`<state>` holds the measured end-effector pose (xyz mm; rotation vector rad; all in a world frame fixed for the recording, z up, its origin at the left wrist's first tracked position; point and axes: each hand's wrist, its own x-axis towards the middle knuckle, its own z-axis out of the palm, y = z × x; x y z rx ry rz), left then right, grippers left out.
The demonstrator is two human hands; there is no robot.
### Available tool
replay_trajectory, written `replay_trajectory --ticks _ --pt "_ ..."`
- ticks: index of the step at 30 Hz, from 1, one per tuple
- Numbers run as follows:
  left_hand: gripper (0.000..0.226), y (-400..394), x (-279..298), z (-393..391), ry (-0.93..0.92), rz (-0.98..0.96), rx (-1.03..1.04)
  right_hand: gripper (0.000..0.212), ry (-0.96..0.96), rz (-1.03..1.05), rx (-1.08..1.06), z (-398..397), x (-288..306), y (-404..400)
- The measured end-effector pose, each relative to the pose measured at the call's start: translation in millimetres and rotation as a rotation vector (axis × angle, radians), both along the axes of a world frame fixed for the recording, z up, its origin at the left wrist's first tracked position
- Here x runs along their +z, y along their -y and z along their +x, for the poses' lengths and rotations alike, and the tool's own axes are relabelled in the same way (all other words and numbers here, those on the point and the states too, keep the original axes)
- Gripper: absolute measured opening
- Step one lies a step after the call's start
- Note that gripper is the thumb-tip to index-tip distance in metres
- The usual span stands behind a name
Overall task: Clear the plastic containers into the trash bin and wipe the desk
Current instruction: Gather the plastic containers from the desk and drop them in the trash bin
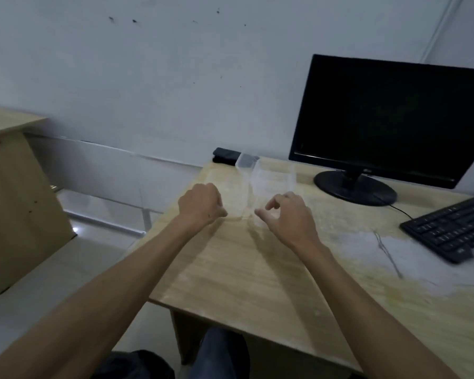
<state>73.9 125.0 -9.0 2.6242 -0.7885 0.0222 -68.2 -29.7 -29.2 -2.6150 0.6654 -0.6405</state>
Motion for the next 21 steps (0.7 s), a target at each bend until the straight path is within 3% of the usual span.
replay_trajectory --ticks 5,9,12,14,18,21 --pt "0.003 2.3 15.1 9.5 0.05 0.031 -0.139 0.026 0.006 0.123 0.093 -2.6 -3.6 8.9" --pt "0.007 3.6 39.1 12.1 0.112 -0.074 -0.184 0.018 0.229 0.206 0.023 -5.2 -1.6 11.6" --pt "0.007 2.7 58.1 3.8 0.174 -0.152 -0.213 0.024 0.332 0.348 -0.023 -16.1 8.4 8.3" --pt "0.007 3.0 67.4 -5.8 0.179 -0.196 -0.251 0.033 0.343 0.559 0.008 -22.1 21.3 3.1" --pt "0.006 7.2 76.1 -38.9 0.229 -0.264 -0.435 0.064 0.361 1.289 0.155 -32.6 56.7 -6.5" --pt "0.006 14.2 75.1 -53.4 0.308 -0.278 -0.585 0.057 0.385 1.432 0.178 -38.9 76.2 -3.9"
